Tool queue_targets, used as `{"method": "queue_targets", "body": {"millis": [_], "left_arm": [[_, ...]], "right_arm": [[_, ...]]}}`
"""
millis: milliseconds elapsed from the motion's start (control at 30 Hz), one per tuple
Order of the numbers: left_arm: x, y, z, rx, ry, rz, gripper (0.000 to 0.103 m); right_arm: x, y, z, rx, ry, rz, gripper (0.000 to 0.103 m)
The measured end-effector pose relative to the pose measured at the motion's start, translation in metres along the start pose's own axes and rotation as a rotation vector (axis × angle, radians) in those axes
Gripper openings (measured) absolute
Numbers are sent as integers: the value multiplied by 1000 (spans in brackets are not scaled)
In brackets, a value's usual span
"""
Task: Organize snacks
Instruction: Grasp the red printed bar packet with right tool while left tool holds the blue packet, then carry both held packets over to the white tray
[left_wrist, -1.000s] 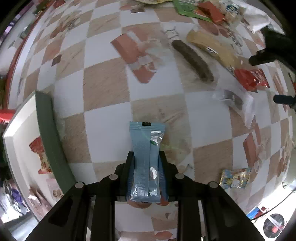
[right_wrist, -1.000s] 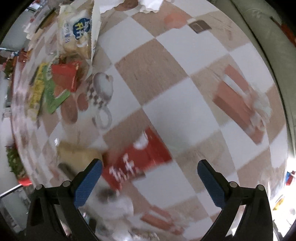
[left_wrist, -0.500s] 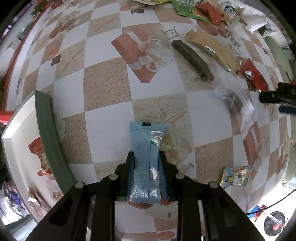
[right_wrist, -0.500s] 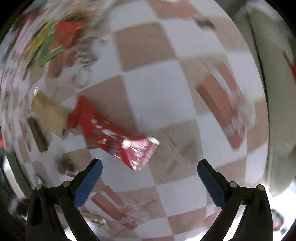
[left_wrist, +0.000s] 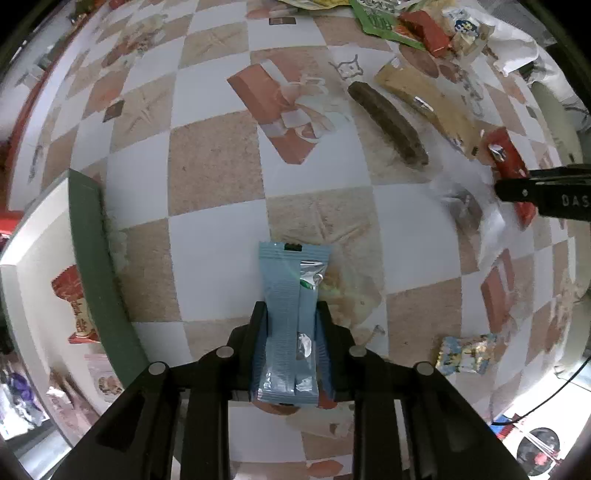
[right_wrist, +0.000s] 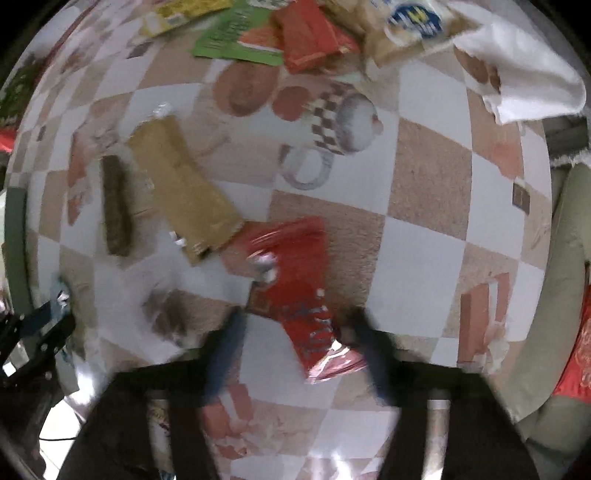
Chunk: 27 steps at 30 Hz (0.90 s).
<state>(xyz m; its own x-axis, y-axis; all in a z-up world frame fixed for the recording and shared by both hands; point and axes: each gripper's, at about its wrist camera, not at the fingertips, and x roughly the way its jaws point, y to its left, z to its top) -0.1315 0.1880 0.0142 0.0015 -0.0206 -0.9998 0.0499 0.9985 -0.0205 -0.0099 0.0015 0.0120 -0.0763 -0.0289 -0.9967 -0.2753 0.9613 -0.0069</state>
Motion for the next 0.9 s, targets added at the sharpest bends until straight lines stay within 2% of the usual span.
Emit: {"method": "queue_targets", "body": {"millis": [67,200,367,400,567,600,633,900], "left_arm": [[0,1,-2,-6,-5,-39,26],[-13,4,-9,-2,-34,-78,26],[-33,10,-17,-10,-53,-121,26],[-38,12,-19,-8,-57,-130,26],[-55,21,-28,17,-86,-129,26],[-60,23,-30,19,-92,-129,26],[-64,27,-33,18,-100,-128,26],[-84,67,-54,-56,-149,-117,26]], "right_arm": [[-1,-1,-2,40,10,49,21],[-12,-11,-31,153,-3,187,21],[-26,-8,-66,205,-23,265,21],[-30,4,-77,211,-26,281,21],[-42,29,-92,173,-33,311,21],[-45,20,-104,166,-35,316,21],[-47,27,-107,152,-37,324,21],[-54,113,-93,-14,-35,344,21]]}}
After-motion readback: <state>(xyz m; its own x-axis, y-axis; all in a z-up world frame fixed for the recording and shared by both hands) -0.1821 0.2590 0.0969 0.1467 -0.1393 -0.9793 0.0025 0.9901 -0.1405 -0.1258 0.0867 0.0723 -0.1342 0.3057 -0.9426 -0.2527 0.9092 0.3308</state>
